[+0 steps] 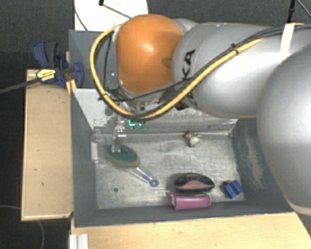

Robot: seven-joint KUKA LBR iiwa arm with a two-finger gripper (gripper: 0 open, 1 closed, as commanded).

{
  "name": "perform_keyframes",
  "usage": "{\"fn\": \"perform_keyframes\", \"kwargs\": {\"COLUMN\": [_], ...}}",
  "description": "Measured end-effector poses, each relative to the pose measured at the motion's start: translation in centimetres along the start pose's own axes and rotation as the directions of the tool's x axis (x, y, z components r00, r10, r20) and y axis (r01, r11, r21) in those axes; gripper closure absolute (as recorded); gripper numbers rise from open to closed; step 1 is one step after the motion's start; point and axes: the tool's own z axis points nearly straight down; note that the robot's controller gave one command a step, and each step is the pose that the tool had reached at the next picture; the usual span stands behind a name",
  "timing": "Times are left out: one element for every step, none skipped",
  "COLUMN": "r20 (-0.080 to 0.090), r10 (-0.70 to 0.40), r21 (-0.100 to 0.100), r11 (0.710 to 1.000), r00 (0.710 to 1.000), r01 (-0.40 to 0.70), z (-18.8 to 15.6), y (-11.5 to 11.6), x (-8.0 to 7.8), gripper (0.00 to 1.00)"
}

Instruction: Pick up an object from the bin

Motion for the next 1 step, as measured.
{"fn": "perform_keyframes", "kwargs": {"r20": [0.008], "r10": [-0.082], "r21": [-0.002], "r11": [0.997], "r00": [0.997], "r01": [0.082], "z": [15.26], "y": [-5.03], "x": [0.12], "gripper": [0.00]}}
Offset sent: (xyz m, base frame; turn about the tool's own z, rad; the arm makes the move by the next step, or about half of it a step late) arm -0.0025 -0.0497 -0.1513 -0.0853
